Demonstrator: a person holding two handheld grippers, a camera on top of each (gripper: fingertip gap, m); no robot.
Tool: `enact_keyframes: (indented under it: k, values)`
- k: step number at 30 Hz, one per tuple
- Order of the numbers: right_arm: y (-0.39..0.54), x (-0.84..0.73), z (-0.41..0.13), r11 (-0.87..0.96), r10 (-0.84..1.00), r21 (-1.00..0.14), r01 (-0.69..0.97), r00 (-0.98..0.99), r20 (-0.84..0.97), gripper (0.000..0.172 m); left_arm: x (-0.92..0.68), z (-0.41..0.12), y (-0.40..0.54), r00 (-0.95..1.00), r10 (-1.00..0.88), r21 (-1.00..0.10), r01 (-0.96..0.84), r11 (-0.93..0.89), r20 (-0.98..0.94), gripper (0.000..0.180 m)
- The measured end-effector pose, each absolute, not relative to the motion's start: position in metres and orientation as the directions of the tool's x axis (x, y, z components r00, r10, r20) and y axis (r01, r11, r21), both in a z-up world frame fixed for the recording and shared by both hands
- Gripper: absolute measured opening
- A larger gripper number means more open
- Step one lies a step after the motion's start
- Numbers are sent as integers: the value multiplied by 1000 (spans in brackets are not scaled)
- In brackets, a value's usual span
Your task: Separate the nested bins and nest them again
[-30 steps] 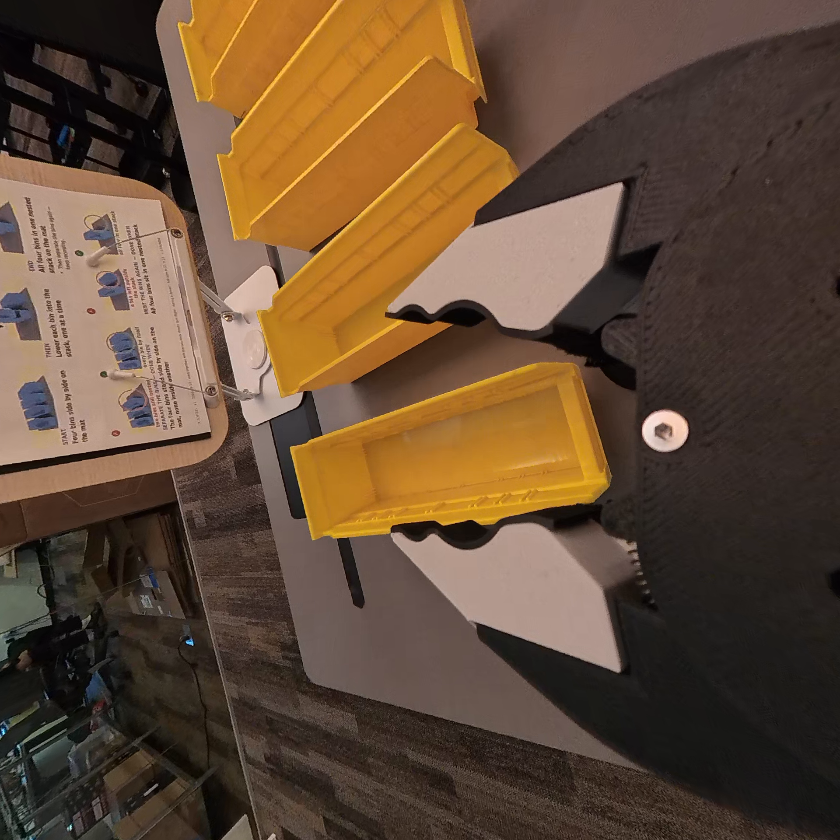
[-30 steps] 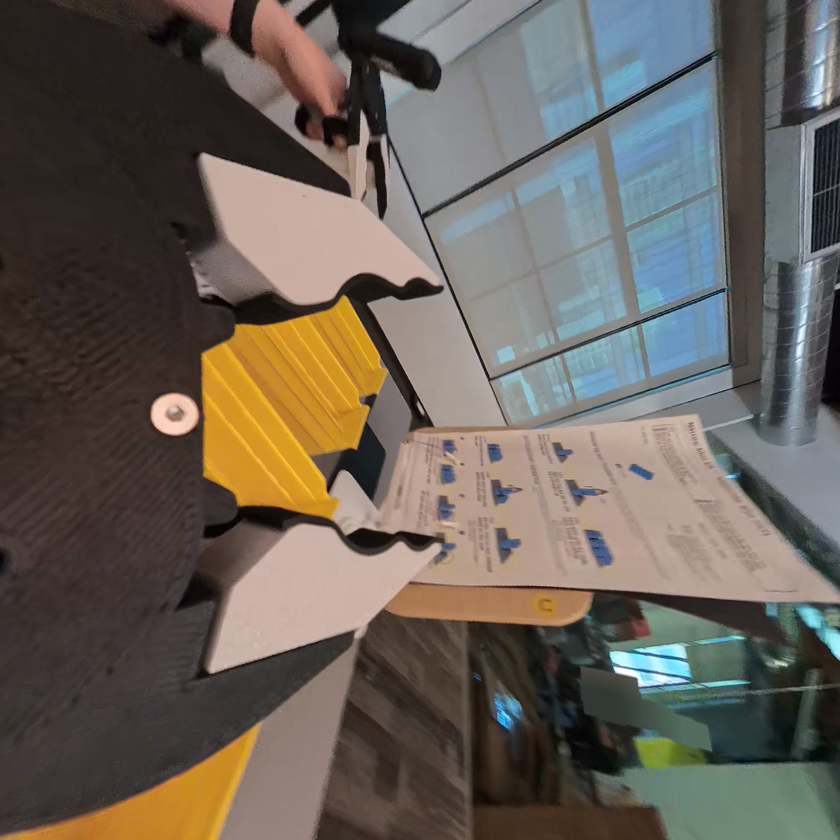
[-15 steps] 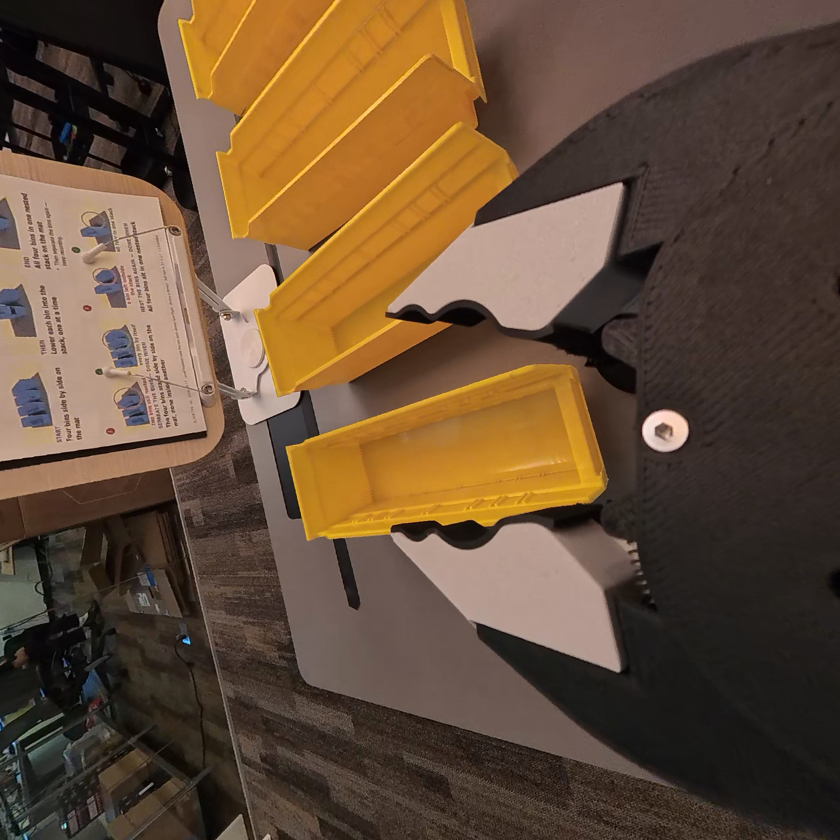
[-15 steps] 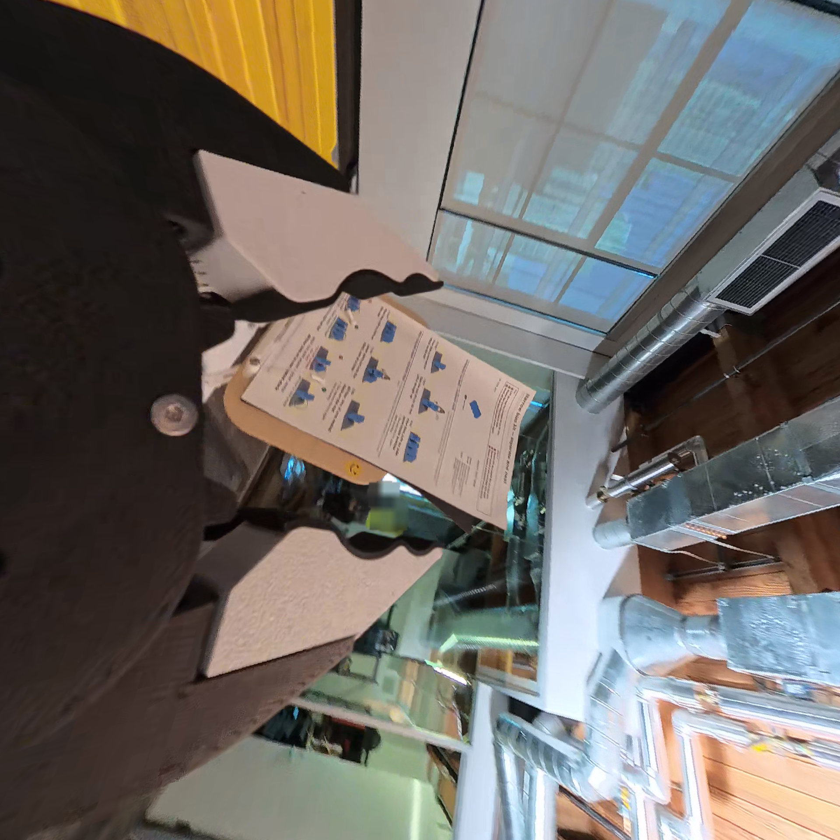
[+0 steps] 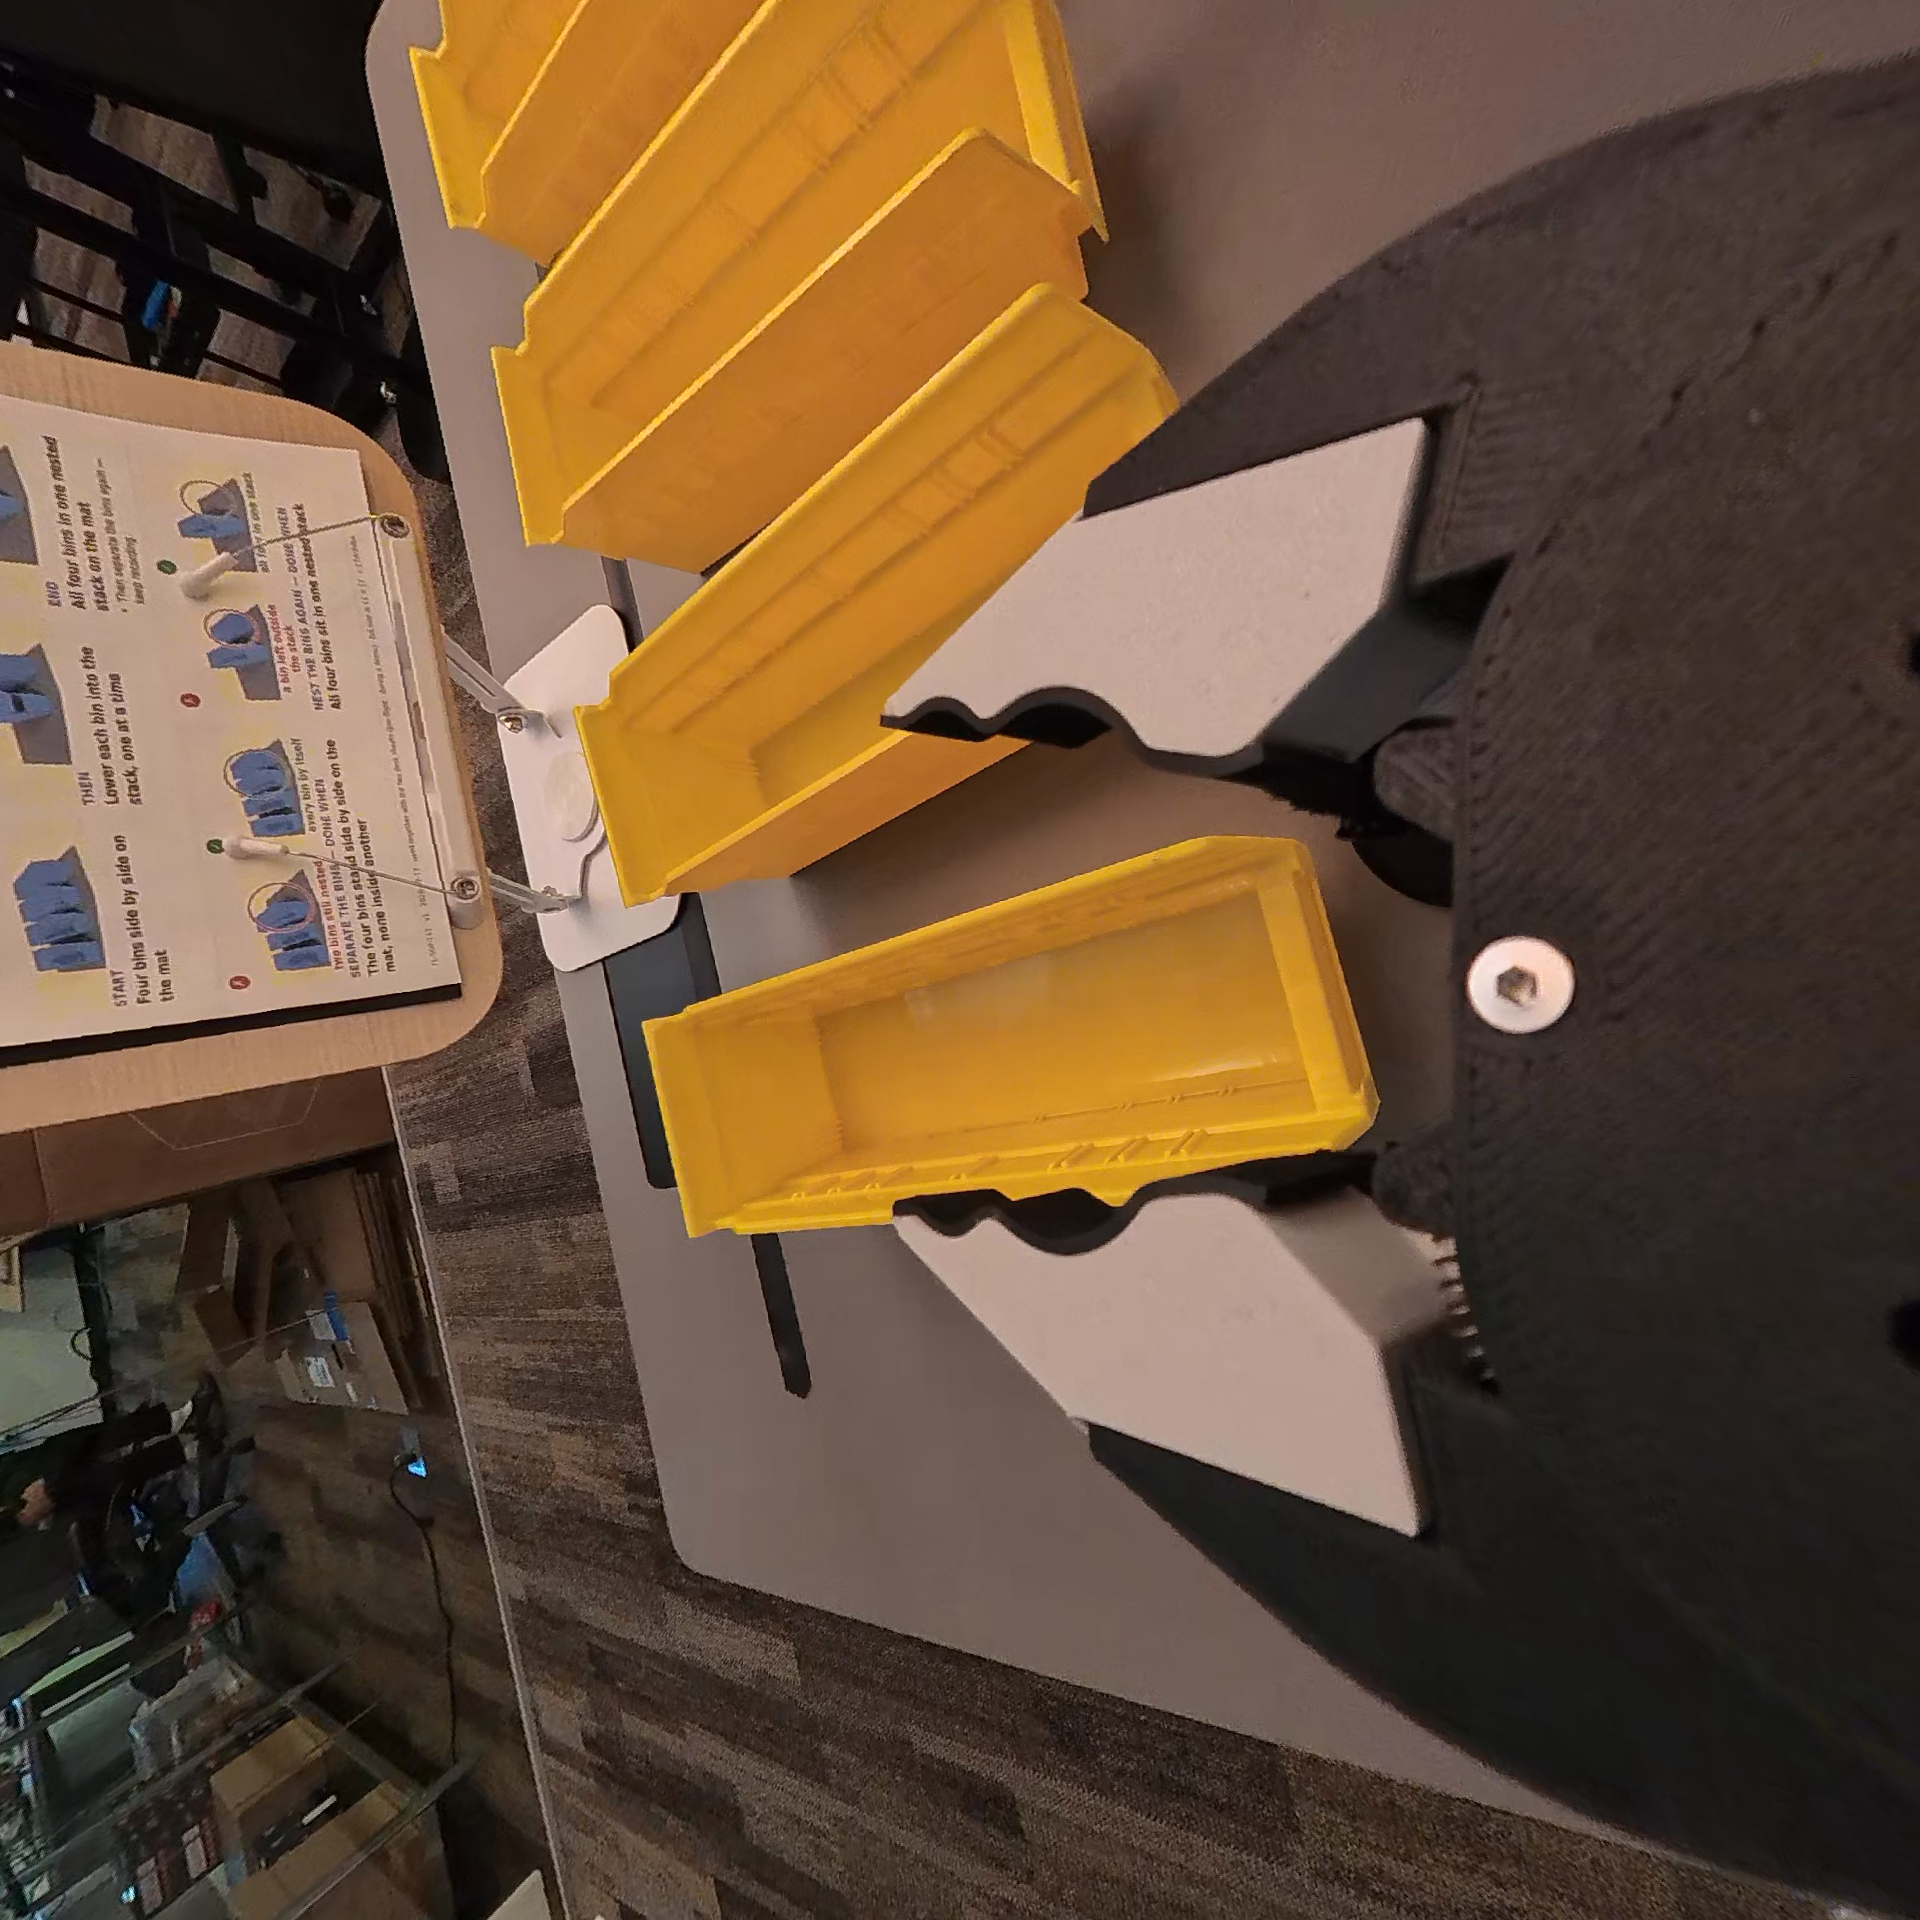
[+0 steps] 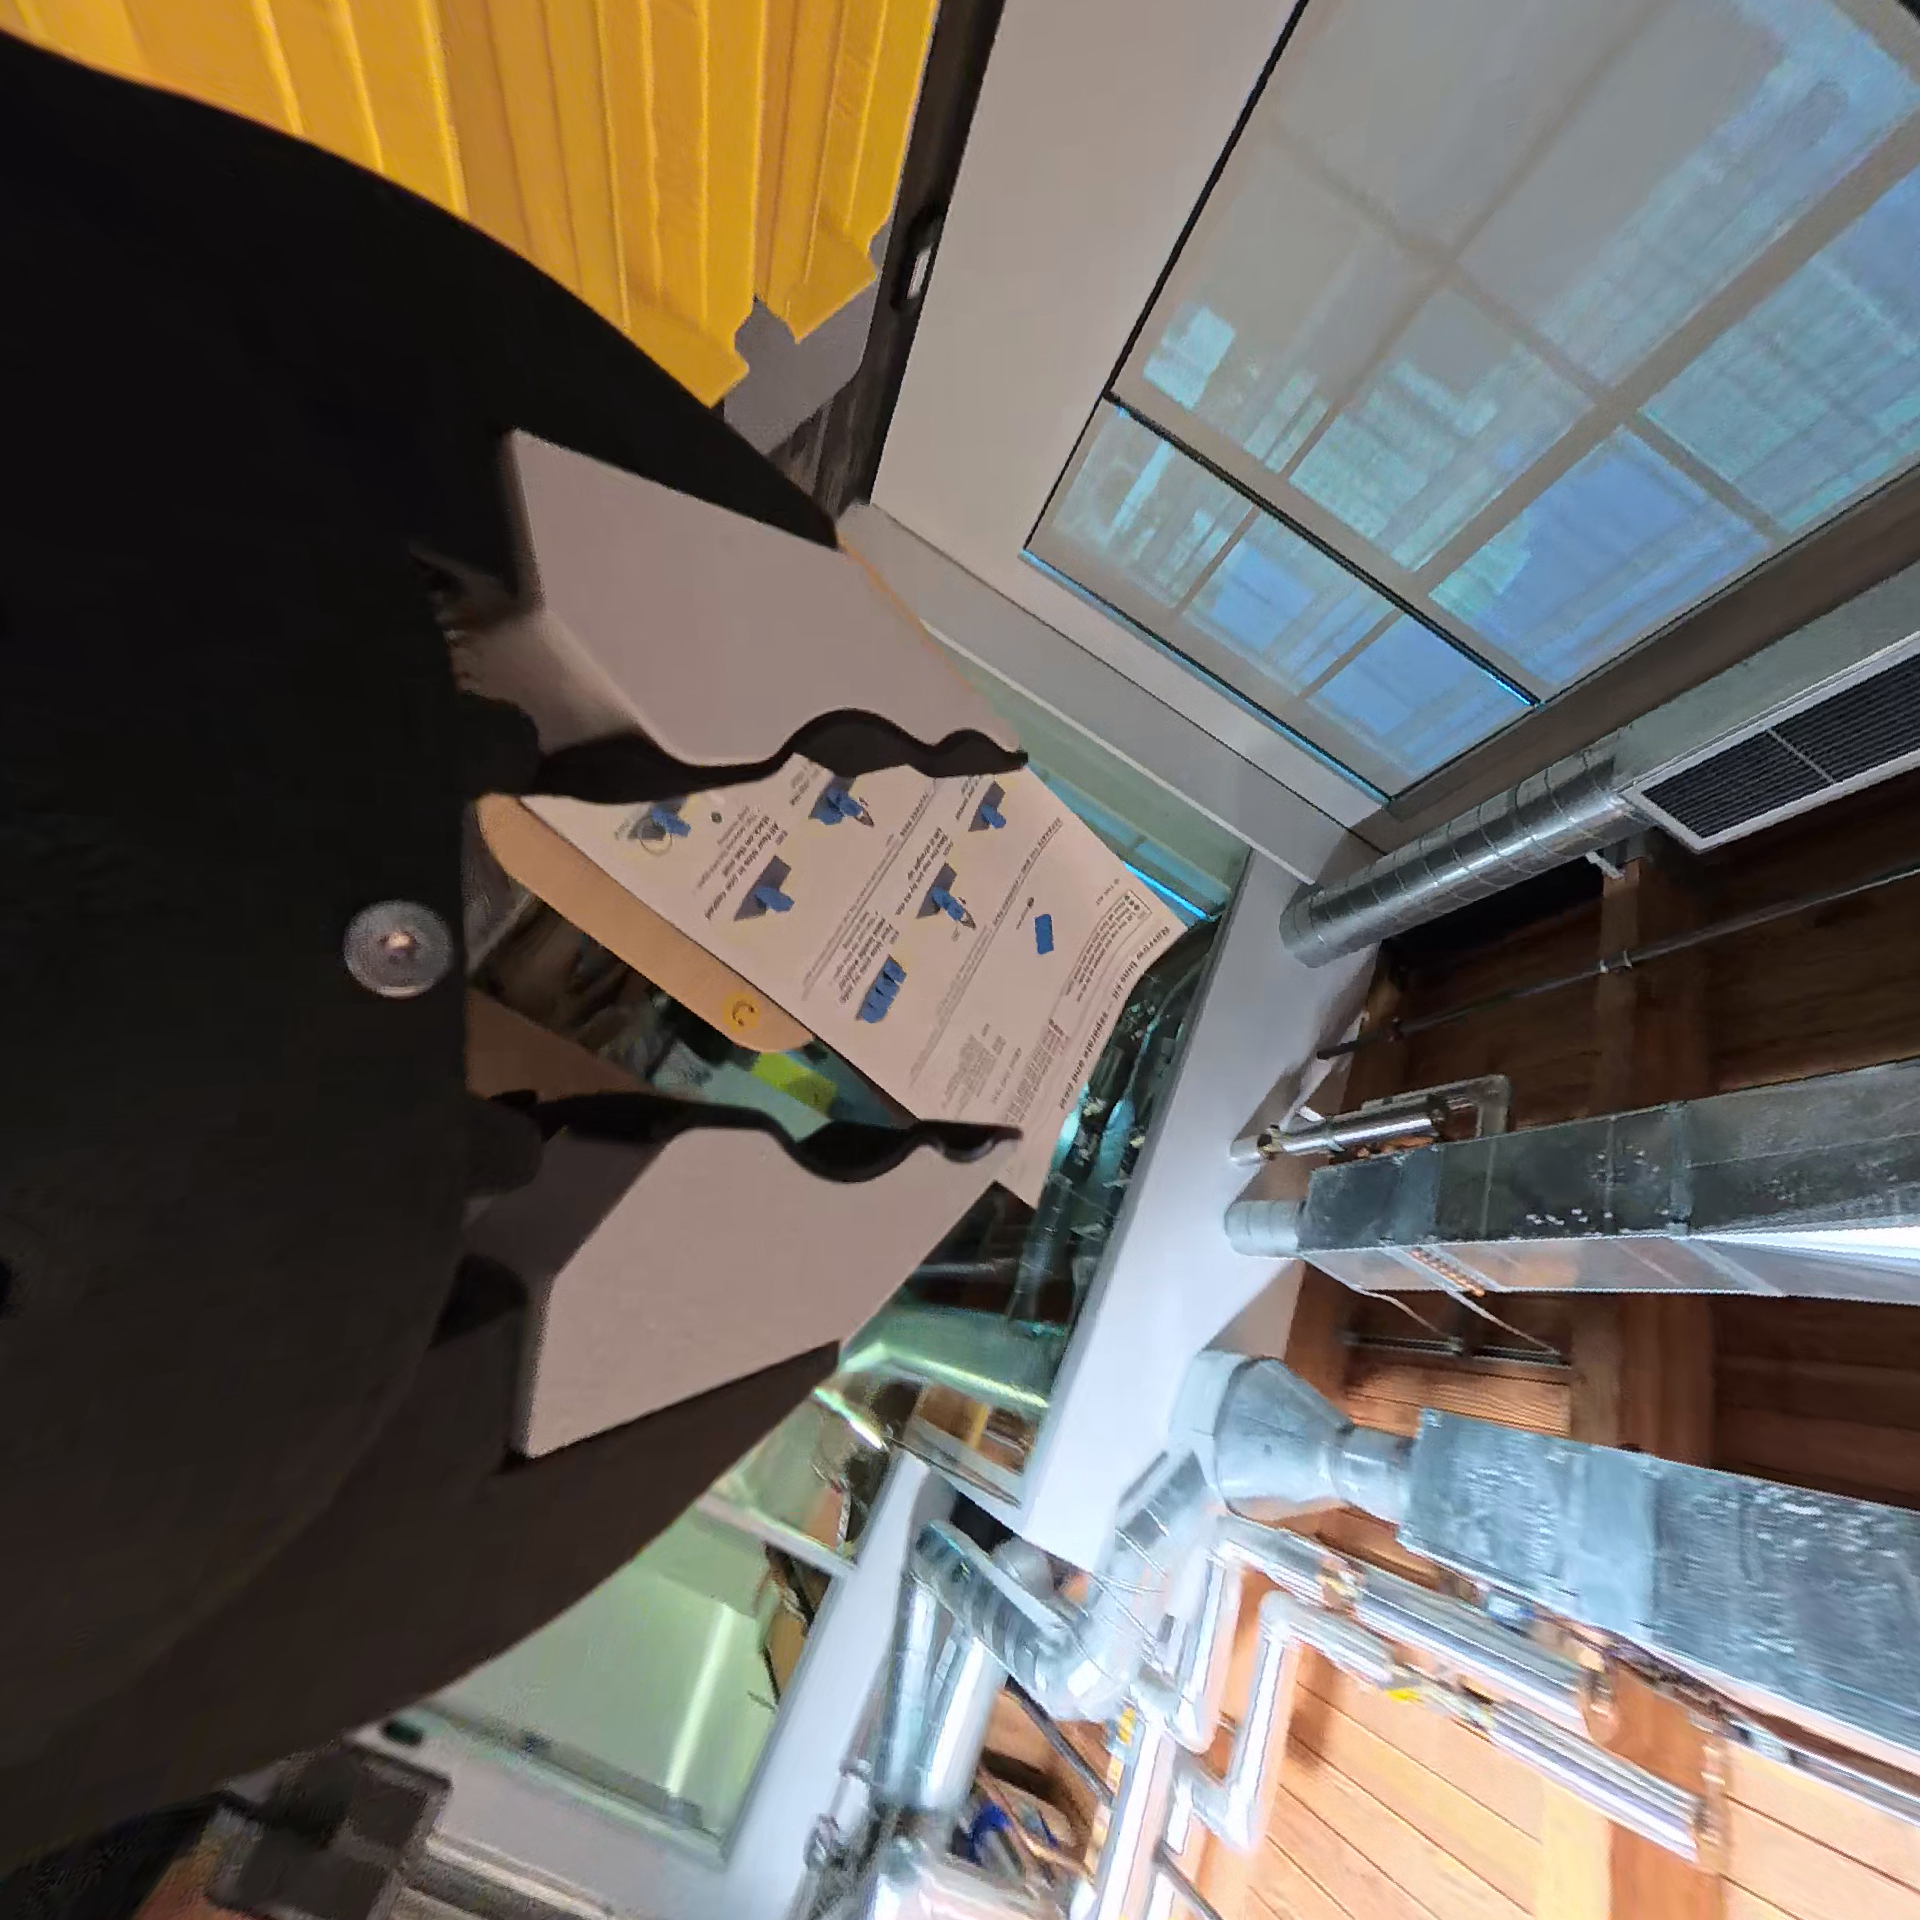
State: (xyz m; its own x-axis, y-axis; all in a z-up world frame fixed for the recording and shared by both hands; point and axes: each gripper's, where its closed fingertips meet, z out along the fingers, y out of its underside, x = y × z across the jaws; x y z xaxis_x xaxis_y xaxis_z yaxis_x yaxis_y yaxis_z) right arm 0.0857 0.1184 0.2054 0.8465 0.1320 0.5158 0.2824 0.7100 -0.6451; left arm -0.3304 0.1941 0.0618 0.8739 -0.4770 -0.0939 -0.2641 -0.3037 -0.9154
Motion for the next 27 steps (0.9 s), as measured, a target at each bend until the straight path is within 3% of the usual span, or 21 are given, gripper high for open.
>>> enact_keyframes:
  k: [5,8,12,14,16,19,23,27]
  values:
    - [122,92,208,658,342,-752,41,873,346,40,-332,58,194,877,-473,-914,-259,-313,-87,86]
    - [130,106,209,550,504,-813,-191,852,141,38,-333,55,194,878,-473,-914,-252,-319,-77,86]
    - [139,125,206,397,676,-793,-463,732,-88,39,-335,53,195,880,-470,-914,-243,-324,-67,86]
    - [150,135,200,301,714,-777,-553,671,-200,58,-334,52,194,880,-472,-914,-237,-329,-58,86]
    - [154,137,196,228,757,-763,-605,603,-252,64,-334,51,194,880,-472,-914,-234,-332,-54,86]
    - [163,142,192,188,752,-743,-643,581,-312,93,-334,50,194,880,-472,-915,-229,-333,-49,86]
    - [176,142,184,225,673,-781,-582,673,-307,119,-334,49,194,880,-472,-914,-227,-336,-45,86]
    - [168,145,192,462,497,-811,-359,862,-99,132,-334,47,193,881,-470,-914,-224,-338,-42,86]
